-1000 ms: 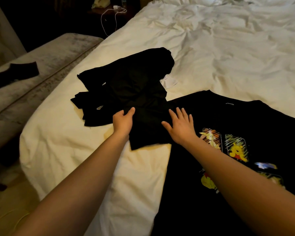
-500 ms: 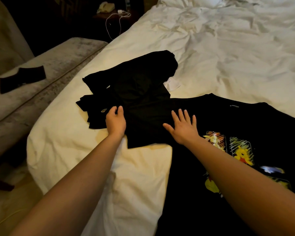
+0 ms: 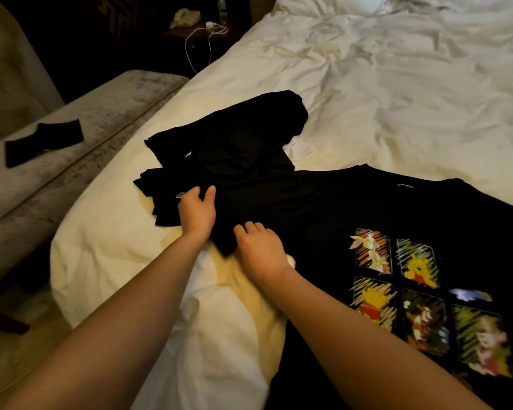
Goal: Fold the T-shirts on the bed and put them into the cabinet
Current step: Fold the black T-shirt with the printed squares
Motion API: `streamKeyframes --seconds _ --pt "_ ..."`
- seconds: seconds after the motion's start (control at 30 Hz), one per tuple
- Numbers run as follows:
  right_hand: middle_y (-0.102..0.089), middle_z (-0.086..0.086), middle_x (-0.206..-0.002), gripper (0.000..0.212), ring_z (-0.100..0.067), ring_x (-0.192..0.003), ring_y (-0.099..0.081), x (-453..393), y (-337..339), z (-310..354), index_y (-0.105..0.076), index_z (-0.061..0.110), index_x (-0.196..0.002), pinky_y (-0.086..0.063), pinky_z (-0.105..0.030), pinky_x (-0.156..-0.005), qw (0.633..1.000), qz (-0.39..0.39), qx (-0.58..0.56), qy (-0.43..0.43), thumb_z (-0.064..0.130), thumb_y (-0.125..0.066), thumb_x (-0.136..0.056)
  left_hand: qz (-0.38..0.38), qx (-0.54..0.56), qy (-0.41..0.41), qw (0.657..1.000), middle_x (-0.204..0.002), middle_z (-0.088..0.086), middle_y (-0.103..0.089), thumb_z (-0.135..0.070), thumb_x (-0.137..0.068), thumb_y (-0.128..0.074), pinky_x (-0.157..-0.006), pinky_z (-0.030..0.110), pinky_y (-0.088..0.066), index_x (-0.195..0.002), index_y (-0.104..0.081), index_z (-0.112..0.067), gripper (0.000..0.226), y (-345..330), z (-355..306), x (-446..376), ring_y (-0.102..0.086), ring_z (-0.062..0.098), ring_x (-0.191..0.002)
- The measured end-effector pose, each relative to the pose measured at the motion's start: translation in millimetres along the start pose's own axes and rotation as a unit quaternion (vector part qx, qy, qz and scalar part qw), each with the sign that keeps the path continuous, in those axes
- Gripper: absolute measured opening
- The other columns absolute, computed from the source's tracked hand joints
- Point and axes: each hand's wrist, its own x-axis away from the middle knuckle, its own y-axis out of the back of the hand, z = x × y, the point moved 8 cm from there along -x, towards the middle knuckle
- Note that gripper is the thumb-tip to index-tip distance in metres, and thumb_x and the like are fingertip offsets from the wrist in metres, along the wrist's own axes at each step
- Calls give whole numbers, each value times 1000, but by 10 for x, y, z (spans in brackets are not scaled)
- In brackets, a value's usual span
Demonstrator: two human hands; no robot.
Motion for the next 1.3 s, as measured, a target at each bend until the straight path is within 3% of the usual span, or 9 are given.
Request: streamKeyframes --seconds 0.13,0.3,0.6,0.8,0.87,0.97,1.07,1.17,1.3 --pt "-59 -12 -113 26 -32 -103 -58 12 199 45 -51 9 -121 -45 -41 -73 997 -30 -67 -5 19 -49 -97 -5 3 -4 1000 -58 2 -43 -34 -100 -58 -59 35 -34 -60 -41 -16 47 34 -183 -104 -42 18 -53" --pt "-63 -8 -100 18 -29 -83 -63 145 521 -211 -55 12 -111 -49 -41 -65 971 -84 -208 -84 22 -49 -97 42 43 -2 998 -54 3 -36 -36 -98 -58 -58 34 -32 -54 -37 -17 53 -189 -593 -184 -40 23 -55" --pt "-60 6 -69 11 -2 -61 -56 719 696 -1007 -57 21 -81 -48 -26 -62 804 -168 -511 -254 16 -65 -88 156 -21 -186 970 -46 1 -34 -30 -99 -58 -54 35 -25 -49 -33 -17 58 -1150 -1845 451 -36 14 -44" --pt "-72 3 -85 9 -19 -80 -70 1379 523 -1733 -65 28 -90 -59 -48 -76 696 -207 -563 -394 21 -65 -85 259 -13 -170 951 -57 1 -63 -48 -99 -52 -60 32 -49 -72 -65 -20 41 -1818 -2097 1029 -63 22 -57" --pt "-73 -3 -86 4 -25 -78 -71 1600 454 -1905 -66 20 -89 -59 -49 -72 699 -174 -561 -408 22 -66 -86 235 -29 -156 959 -70 2 -70 -49 -100 -49 -70 35 -54 -87 -69 -15 41 -1844 -1930 1067 -67 24 -70" --pt "-69 -14 -74 32 -21 -56 -66 1822 455 -2048 -65 2 -85 -53 -37 -49 714 -117 -554 -411 32 -65 -93 144 -142 -113 973 -108 9 -67 -45 -99 -53 -83 37 -49 -111 -65 -10 39 -1761 -1437 927 -62 31 -104" --pt "-67 -11 -66 42 -28 -57 -69 1900 508 -2195 -65 3 -82 -57 -40 -55 707 -102 -546 -438 42 -58 -98 148 -200 73 966 -140 18 -51 -52 -93 -60 -101 46 -48 -141 -46 -4 69 -1715 -792 827 -52 39 -126" --pt "-71 -16 -75 39 -34 -68 -72 1825 524 -2324 -61 7 -78 -54 -35 -52 722 -83 -509 -462 40 -56 -99 197 -147 133 960 -128 16 -60 -55 -93 -59 -94 43 -53 -135 -52 -3 67 -1811 -570 798 -61 36 -112" --pt "-70 -15 -67 32 -27 -61 -71 1681 500 -2402 -65 5 -73 -54 -37 -60 749 -60 -471 -462 26 -60 -96 196 -168 23 966 -117 14 -66 -43 -101 -52 -88 39 -52 -121 -62 -4 44 -1901 -739 776 -62 35 -107"
